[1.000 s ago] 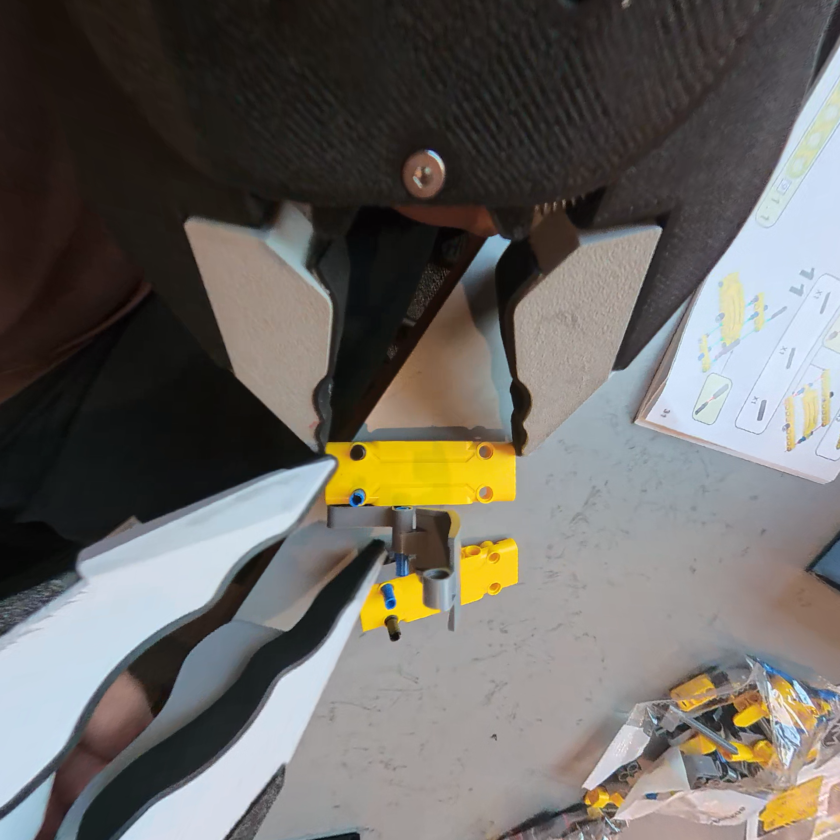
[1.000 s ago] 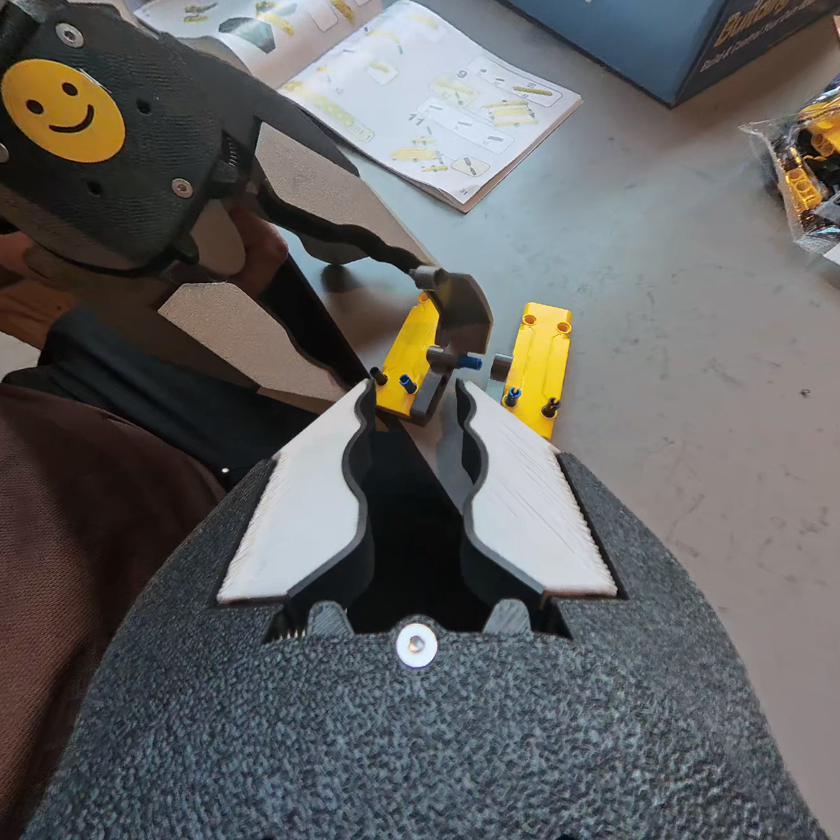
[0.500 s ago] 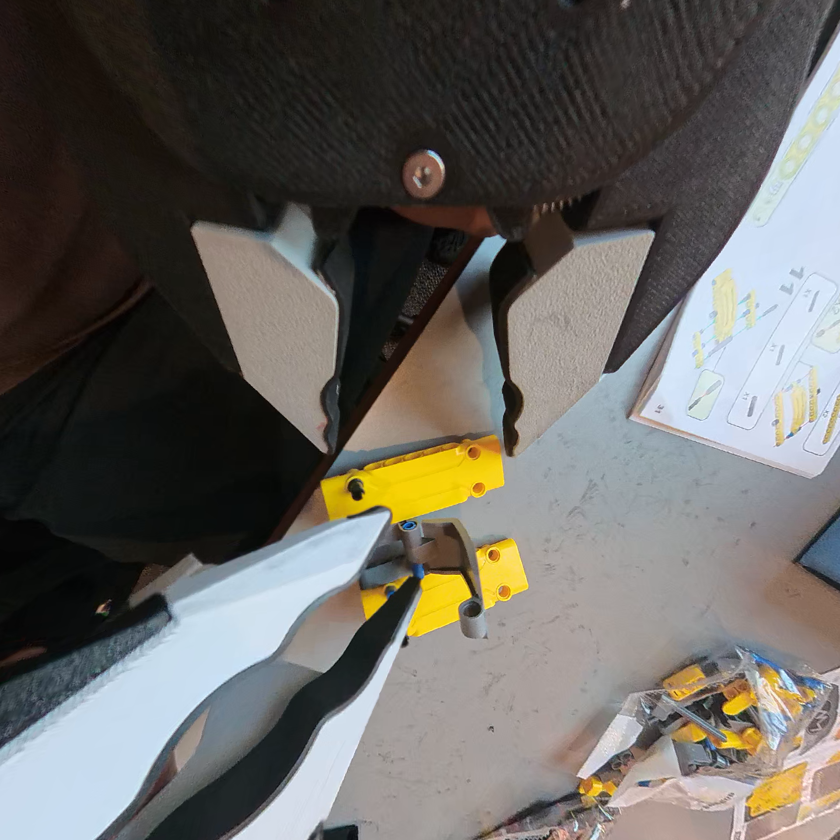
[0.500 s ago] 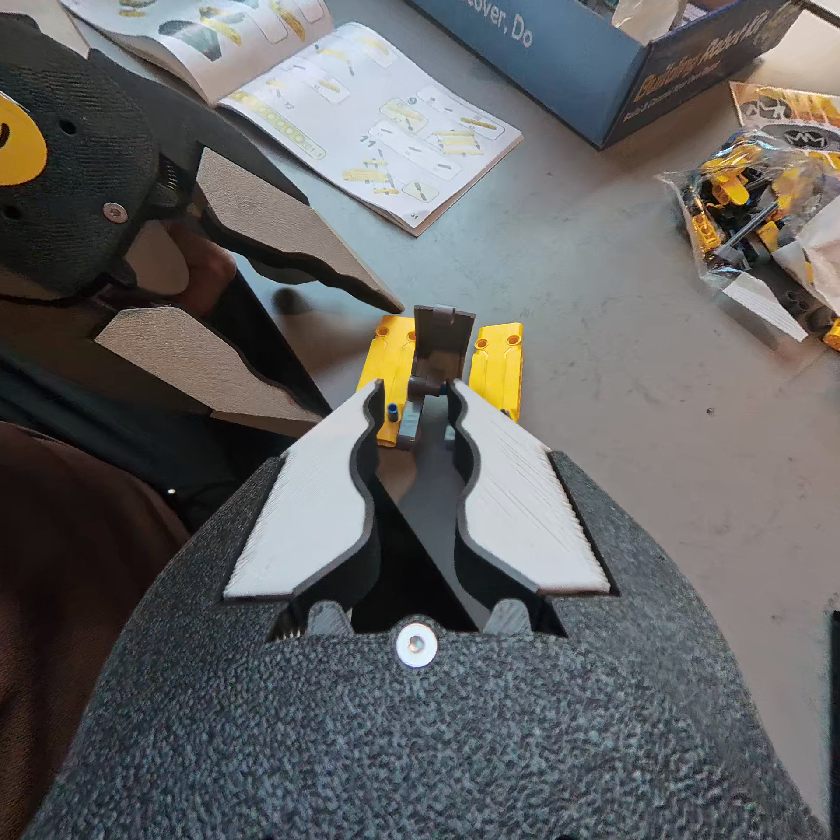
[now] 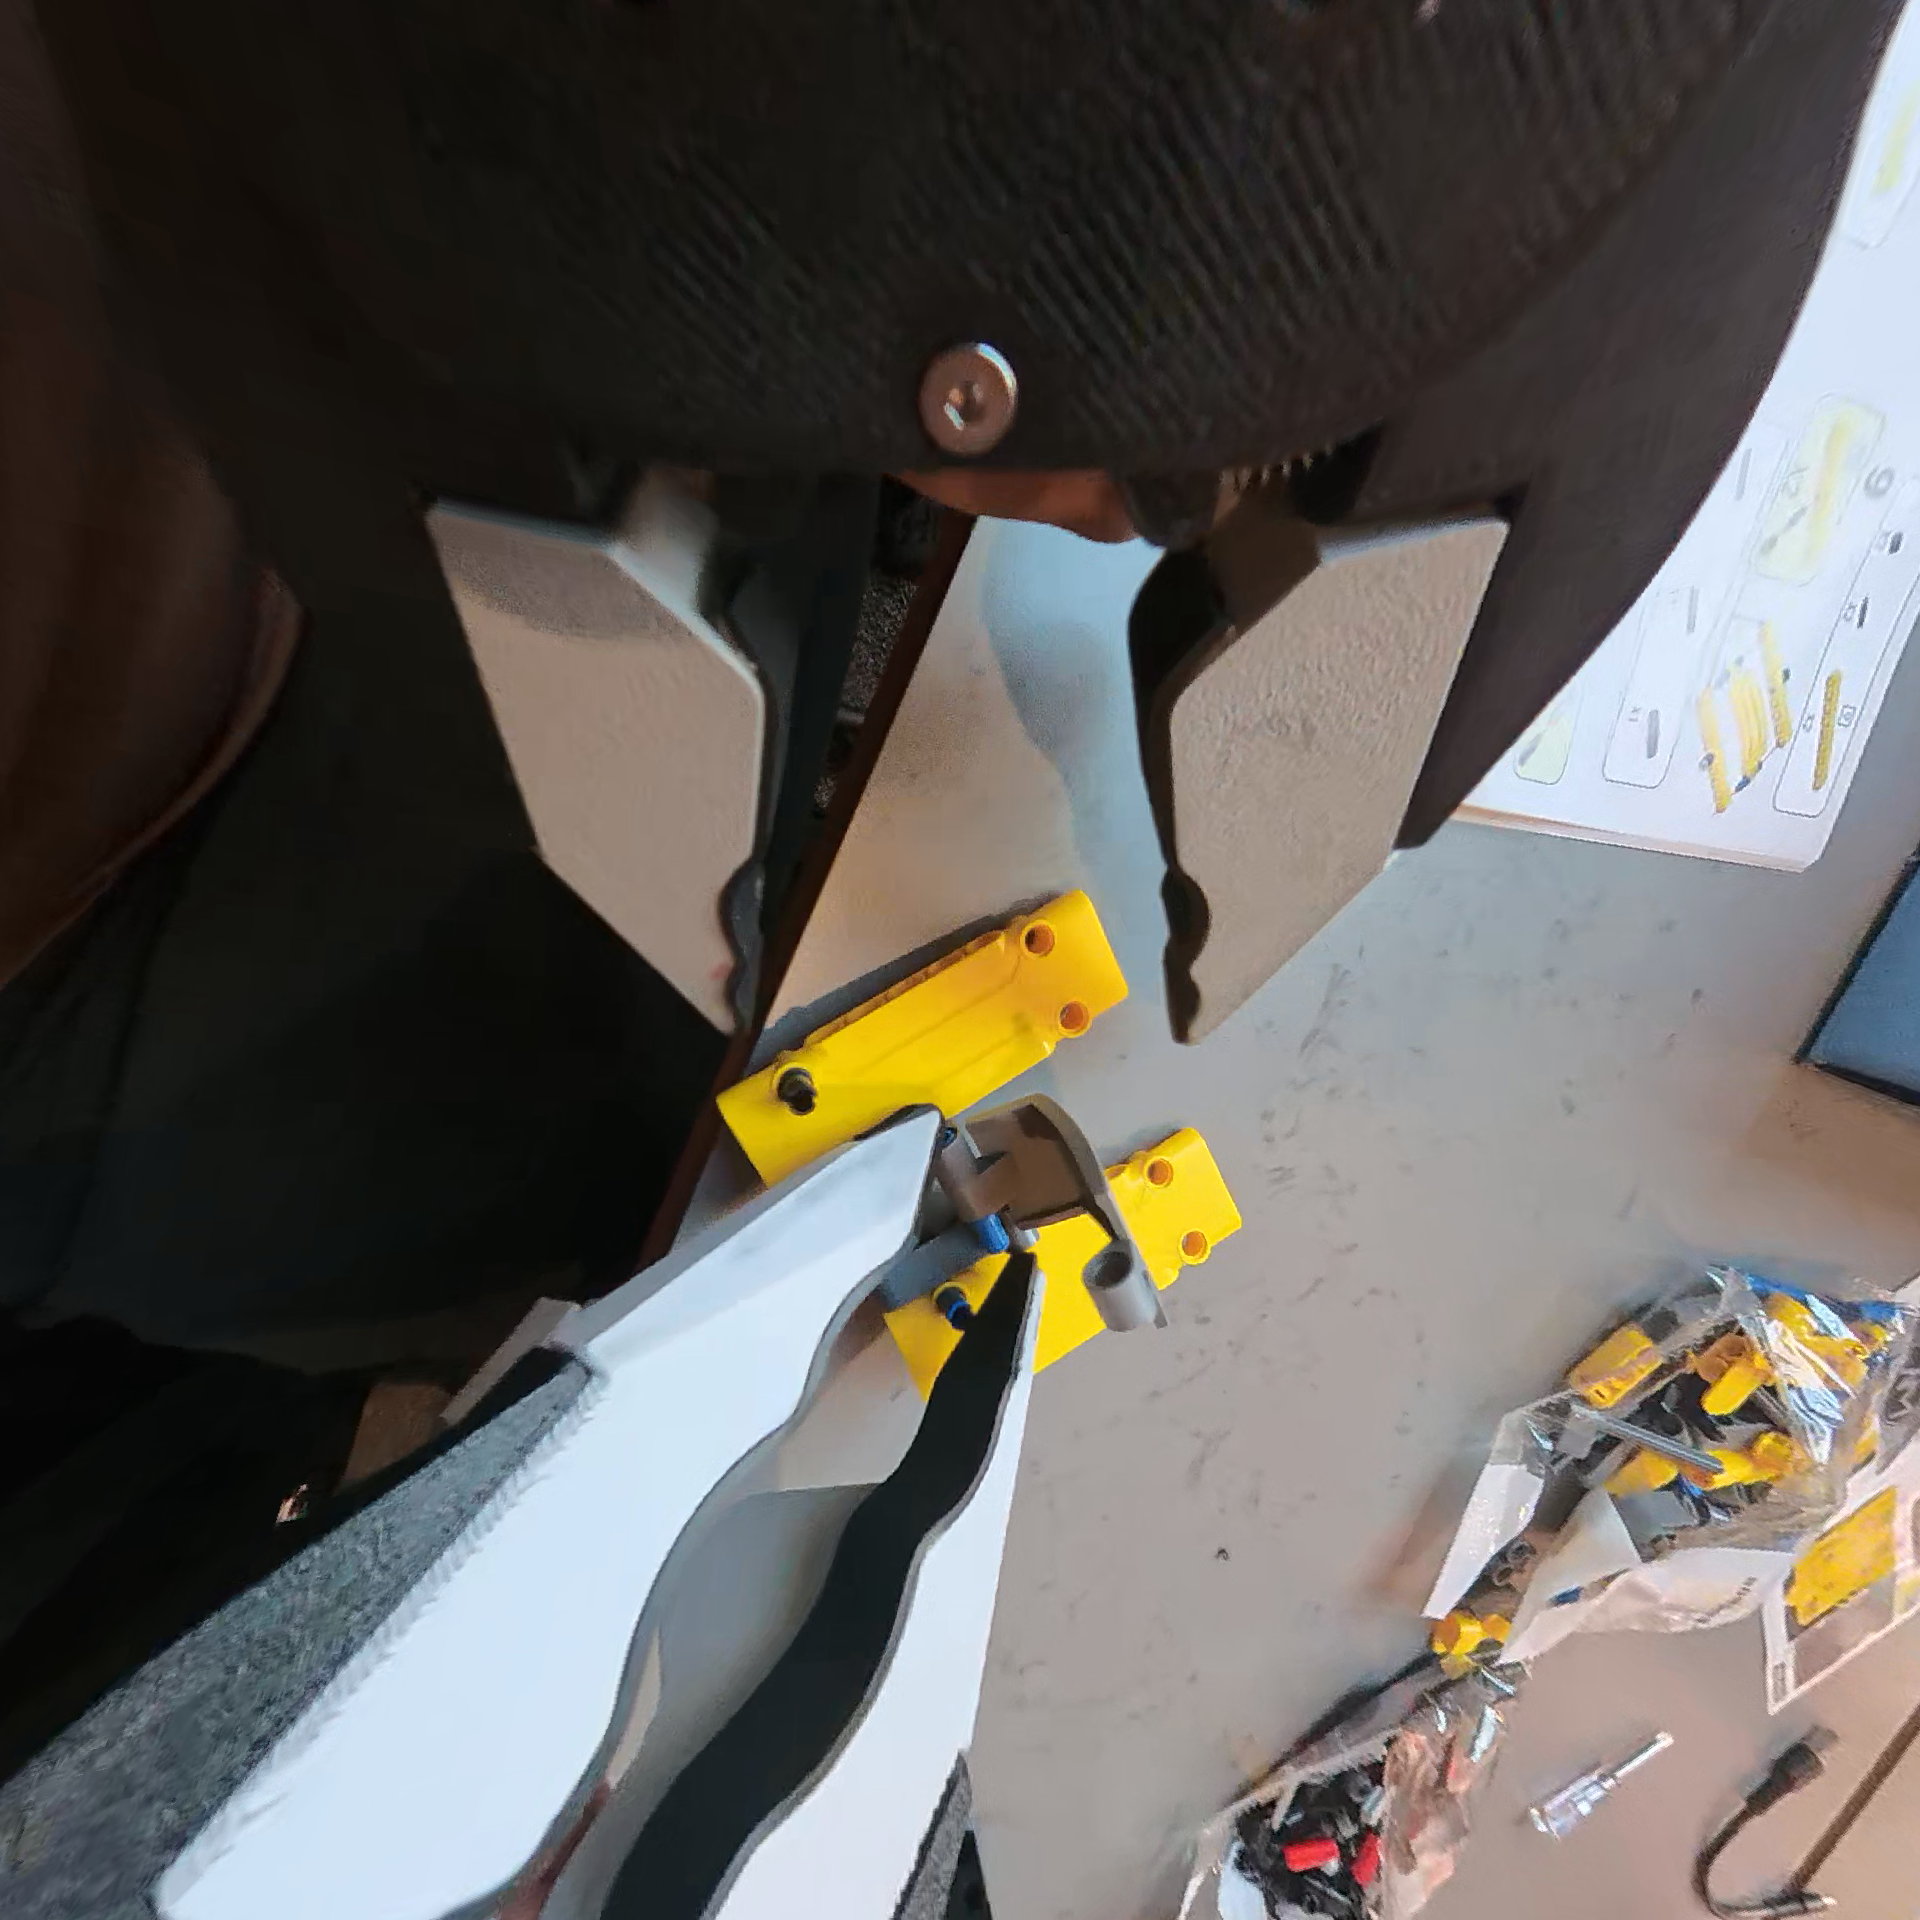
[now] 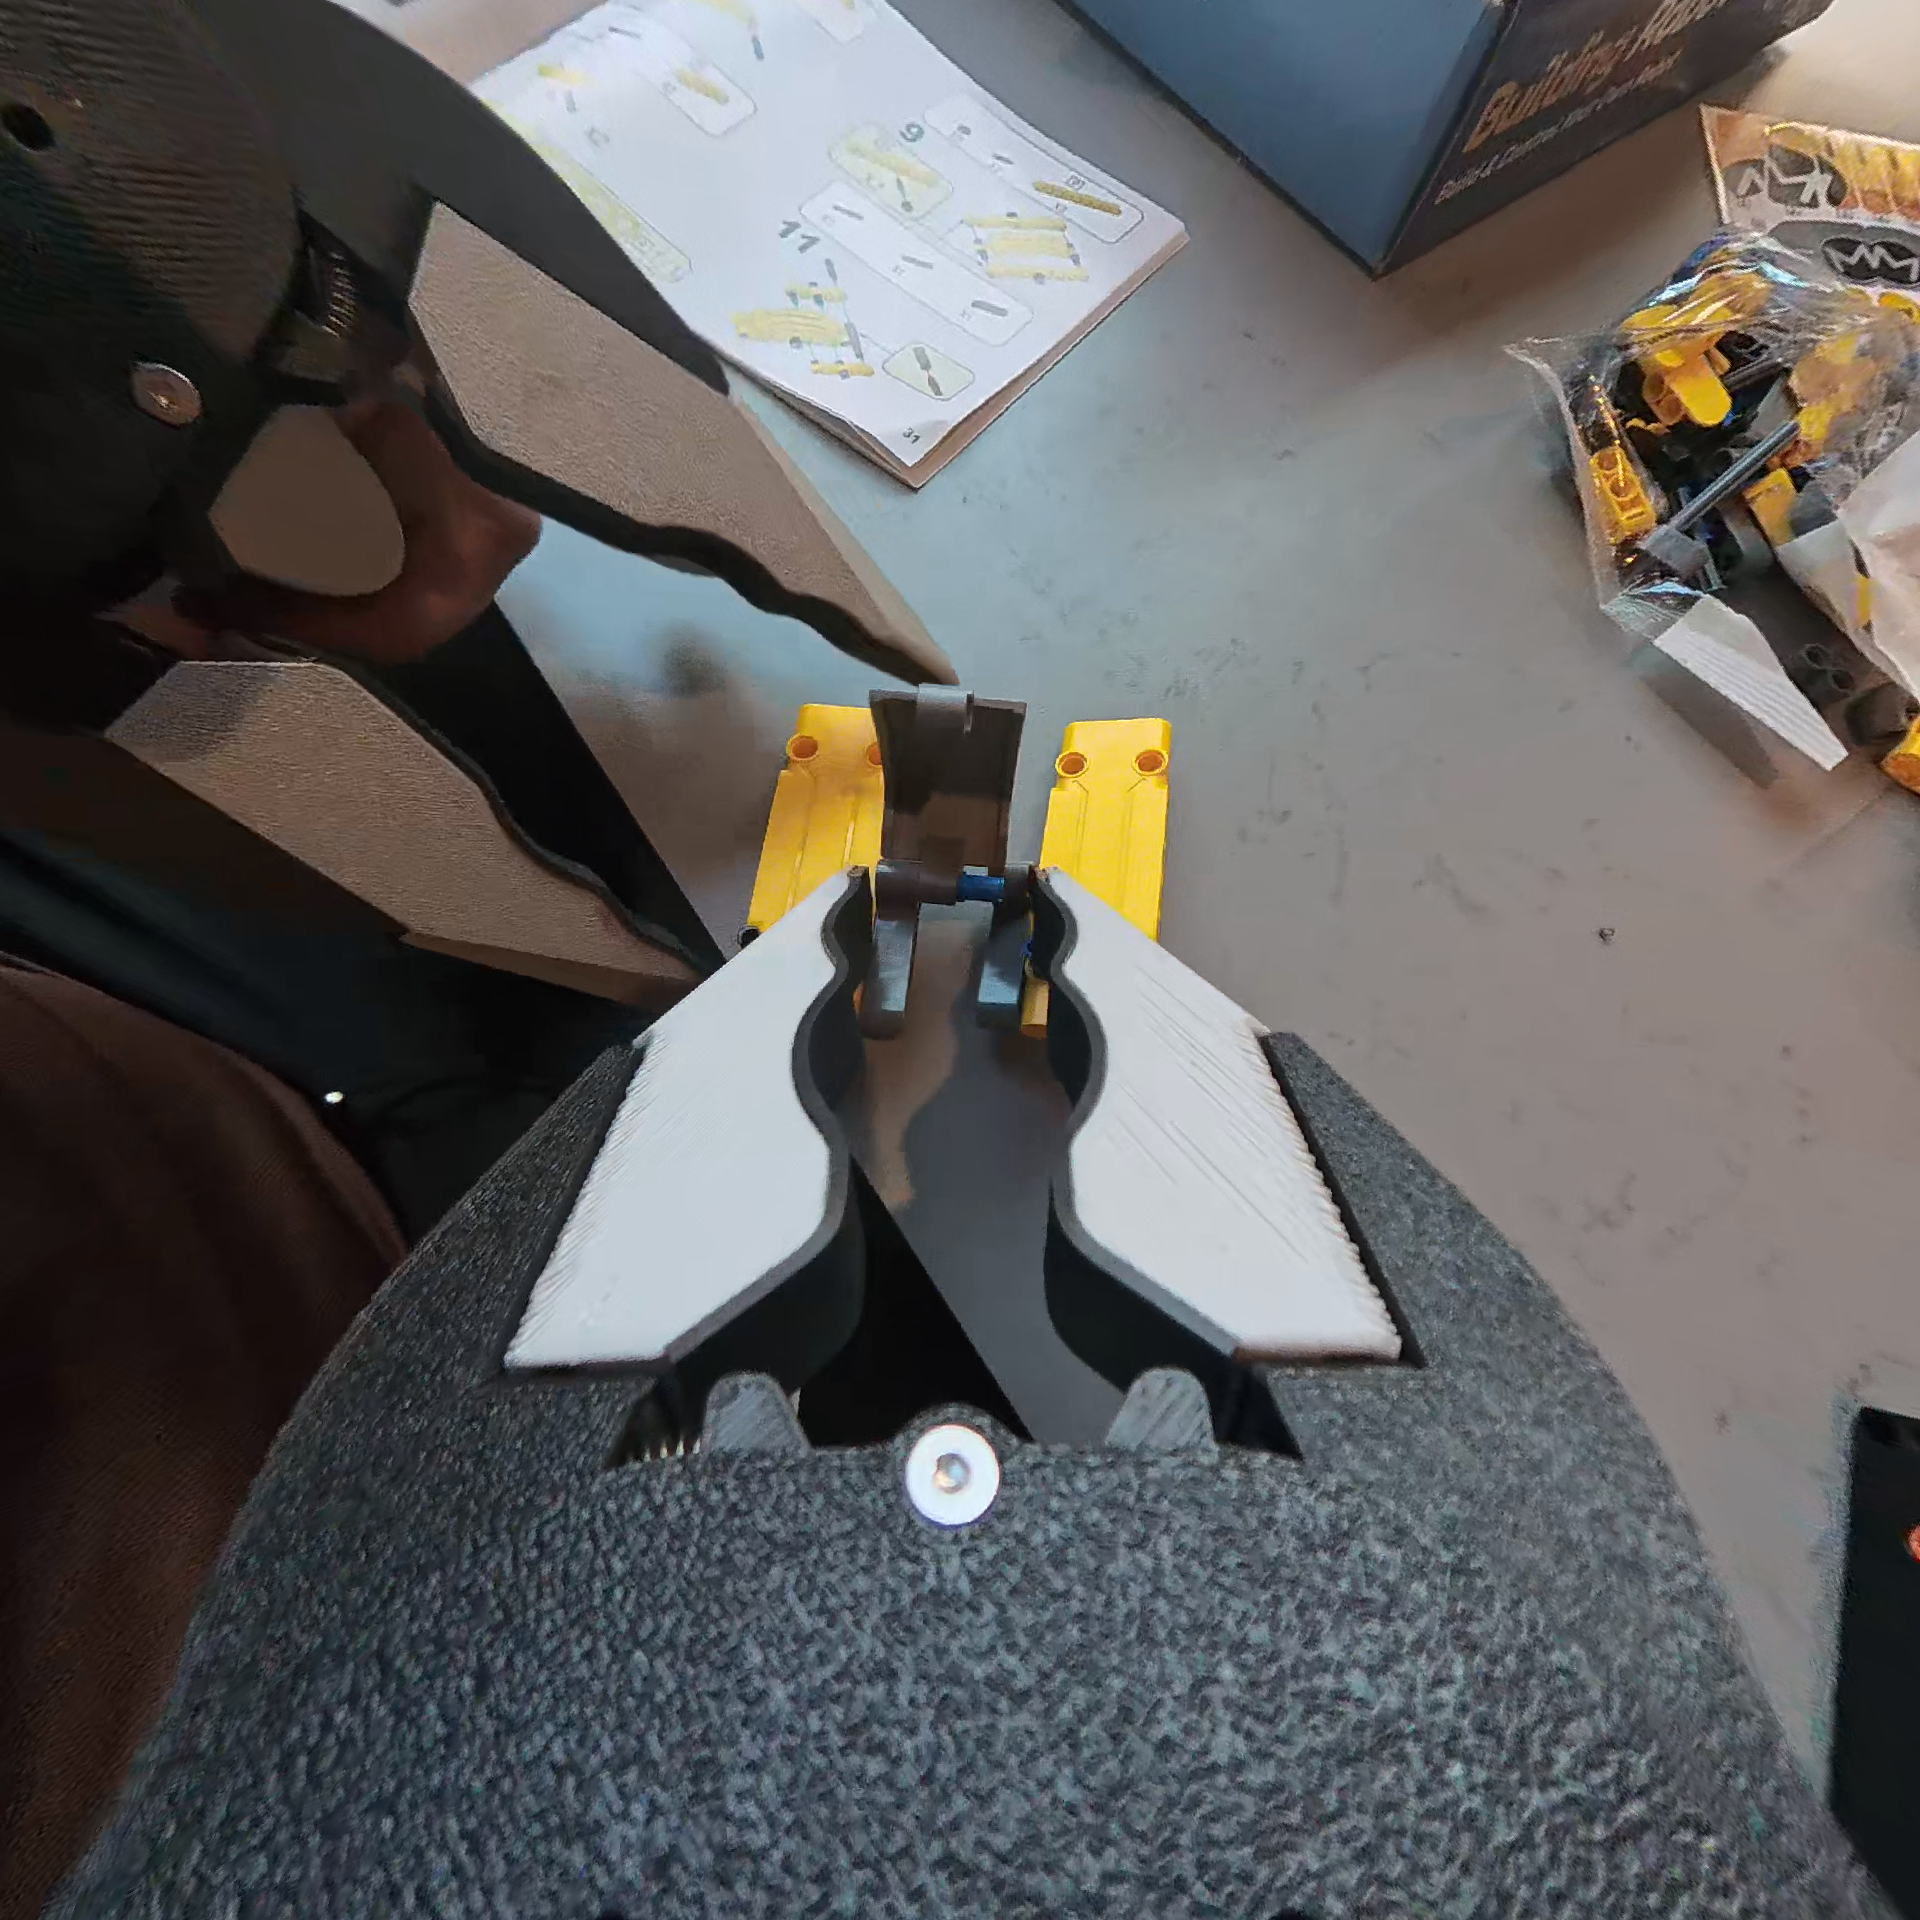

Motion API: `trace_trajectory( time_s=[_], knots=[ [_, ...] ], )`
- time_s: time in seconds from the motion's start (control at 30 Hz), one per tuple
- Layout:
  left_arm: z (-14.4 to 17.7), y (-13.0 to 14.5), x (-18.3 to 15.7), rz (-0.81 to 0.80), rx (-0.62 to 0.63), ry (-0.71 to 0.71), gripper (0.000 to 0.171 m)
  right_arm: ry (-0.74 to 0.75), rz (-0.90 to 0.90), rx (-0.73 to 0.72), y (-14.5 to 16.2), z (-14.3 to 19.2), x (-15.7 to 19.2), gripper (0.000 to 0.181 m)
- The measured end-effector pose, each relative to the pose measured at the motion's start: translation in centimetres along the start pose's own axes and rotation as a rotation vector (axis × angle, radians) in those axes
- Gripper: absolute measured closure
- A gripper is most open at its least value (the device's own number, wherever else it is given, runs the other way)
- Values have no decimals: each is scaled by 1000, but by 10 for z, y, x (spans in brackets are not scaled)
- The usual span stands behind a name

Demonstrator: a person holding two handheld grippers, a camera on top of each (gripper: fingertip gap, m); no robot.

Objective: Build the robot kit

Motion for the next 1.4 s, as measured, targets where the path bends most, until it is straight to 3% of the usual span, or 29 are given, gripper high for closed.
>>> trace_trajectory(
  time_s=[0.3, 0.4, 0.63, 0.83, 0.97, 1.1, 1.2, 1.4],
  knots=[
    [-3, 6, -2, -8, 2, 16, 102, -90, -26, -29, 3, 6, -8, 150],
    [4, 6, -1, -16, -4, 52, 95, -72, -11, -41, 4, 14, -13, 147],
    [23, -22, 33, 51, -76, 168, 118, -8, 40, -27, 12, 30, -31, 142],
    [1, -38, 45, 156, 26, 313, 125, -26, 51, -27, 17, 26, -32, 143],
    [-13, -42, 46, 197, 119, 287, 131, -15, 43, -43, 17, 28, -34, 145],
    [-20, -40, 37, 167, 128, 226, 162, -29, 49, -53, 15, 25, -31, 145],
    [-20, -36, 31, 129, 59, 142, 171, -34, 61, -51, 12, 22, -28, 146],
    [-4, -30, 23, 88, -118, -18, 171, -55, 8, -75, 9, 25, -31, 150]
  ],
)
Point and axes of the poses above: each gripper's, where its closed fingertips meet, z back along the fingers, y out of its underside, x = y × z across the jaws, the point moved 8 cm from there along z, back along the fingers, and after that the axes turned 11 degrees about z, right-handed, at the moved point
